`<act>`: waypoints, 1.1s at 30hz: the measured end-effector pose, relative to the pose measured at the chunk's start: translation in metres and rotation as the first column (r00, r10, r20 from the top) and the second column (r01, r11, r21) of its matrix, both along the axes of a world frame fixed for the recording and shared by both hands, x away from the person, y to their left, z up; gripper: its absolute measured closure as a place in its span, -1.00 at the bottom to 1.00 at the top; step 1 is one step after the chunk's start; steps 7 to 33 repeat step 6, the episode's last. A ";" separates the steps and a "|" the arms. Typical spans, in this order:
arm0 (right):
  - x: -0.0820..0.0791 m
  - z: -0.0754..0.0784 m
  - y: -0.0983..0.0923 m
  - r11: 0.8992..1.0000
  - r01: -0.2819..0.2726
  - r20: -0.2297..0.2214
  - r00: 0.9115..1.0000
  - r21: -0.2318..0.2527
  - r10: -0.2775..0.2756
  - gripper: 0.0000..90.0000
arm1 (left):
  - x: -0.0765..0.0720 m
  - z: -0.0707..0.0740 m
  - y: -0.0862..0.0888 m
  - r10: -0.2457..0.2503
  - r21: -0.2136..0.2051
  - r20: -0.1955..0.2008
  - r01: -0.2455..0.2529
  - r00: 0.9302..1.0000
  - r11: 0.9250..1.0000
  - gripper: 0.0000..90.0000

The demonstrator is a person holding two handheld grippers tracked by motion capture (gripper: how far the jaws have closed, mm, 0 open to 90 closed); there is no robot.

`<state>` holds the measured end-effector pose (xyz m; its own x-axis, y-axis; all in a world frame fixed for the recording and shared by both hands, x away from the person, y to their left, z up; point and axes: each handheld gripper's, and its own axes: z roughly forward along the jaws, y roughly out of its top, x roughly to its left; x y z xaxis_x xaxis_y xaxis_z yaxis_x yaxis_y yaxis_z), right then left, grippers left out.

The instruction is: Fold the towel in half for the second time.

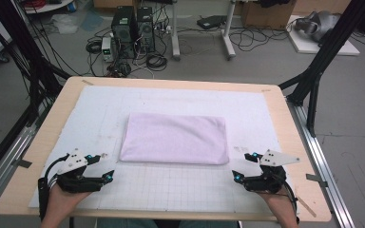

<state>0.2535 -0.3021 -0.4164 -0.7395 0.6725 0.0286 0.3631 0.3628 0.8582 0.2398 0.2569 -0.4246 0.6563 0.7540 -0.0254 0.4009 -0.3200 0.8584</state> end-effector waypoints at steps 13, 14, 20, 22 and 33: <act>-0.004 -0.001 0.001 1.000 0.000 0.008 1.000 -0.005 0.000 -0.56 | -0.002 0.000 0.002 0.003 -0.004 0.008 -0.003 1.000 1.000 -0.49; -0.004 -0.001 0.001 1.000 0.000 0.008 1.000 -0.005 0.000 -0.56 | -0.002 0.000 0.002 0.003 -0.004 0.008 -0.003 1.000 1.000 -0.49; -0.004 -0.001 0.001 1.000 0.000 0.008 1.000 -0.005 0.000 -0.56 | -0.002 0.000 0.002 0.003 -0.004 0.008 -0.003 1.000 1.000 -0.49; -0.004 -0.001 0.001 1.000 0.000 0.008 1.000 -0.005 0.000 -0.56 | -0.002 0.000 0.002 0.003 -0.004 0.008 -0.003 1.000 1.000 -0.49; -0.004 -0.001 0.001 1.000 0.000 0.008 1.000 -0.005 0.000 -0.56 | -0.002 0.000 0.002 0.003 -0.004 0.008 -0.003 1.000 1.000 -0.49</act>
